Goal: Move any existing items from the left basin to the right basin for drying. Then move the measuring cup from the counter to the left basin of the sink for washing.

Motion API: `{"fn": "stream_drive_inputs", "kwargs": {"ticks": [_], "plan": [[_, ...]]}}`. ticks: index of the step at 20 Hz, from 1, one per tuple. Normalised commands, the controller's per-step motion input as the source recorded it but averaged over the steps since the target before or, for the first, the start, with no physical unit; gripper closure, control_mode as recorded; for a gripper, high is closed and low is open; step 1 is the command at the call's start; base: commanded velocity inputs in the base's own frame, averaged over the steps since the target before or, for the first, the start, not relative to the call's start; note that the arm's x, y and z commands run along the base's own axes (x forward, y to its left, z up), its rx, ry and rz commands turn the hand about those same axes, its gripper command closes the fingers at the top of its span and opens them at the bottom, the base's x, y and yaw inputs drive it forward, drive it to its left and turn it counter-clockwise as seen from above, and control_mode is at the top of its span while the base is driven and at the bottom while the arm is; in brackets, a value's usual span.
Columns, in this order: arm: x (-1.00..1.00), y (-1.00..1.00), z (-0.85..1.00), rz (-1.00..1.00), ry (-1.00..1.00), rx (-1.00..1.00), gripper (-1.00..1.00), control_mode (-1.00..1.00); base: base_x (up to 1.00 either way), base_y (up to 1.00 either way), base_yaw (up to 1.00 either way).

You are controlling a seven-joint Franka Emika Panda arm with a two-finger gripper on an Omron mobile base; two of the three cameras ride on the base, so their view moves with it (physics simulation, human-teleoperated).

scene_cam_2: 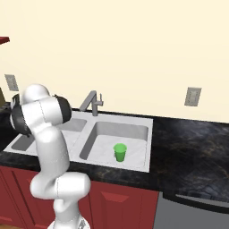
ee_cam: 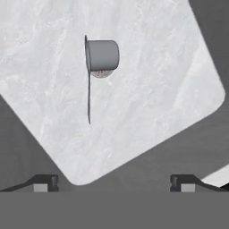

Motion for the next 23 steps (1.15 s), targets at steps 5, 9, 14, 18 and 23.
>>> {"fn": "stream_drive_inputs", "kwargs": {"ticks": [5,9,14,18,23], "plan": [[-0.23,0.0,0.47,-0.07,0.0,0.0,-1.0,-1.0,0.0,0.0,0.0],[-0.61,0.0,0.41,-0.07,-0.01,0.0,-1.0,-1.0,0.0,0.0,0.0],[-0.8,0.0,0.39,-0.06,-0.03,0.0,-1.0,-1.0,0.0,0.0,0.0],[-0.86,0.0,0.41,-0.07,-0.04,0.0,-1.0,-1.0,0.0,0.0,0.0],[-0.85,0.0,0.43,-0.07,-0.06,-0.01,-1.0,-1.0,0.0,0.0,0.0]]}}
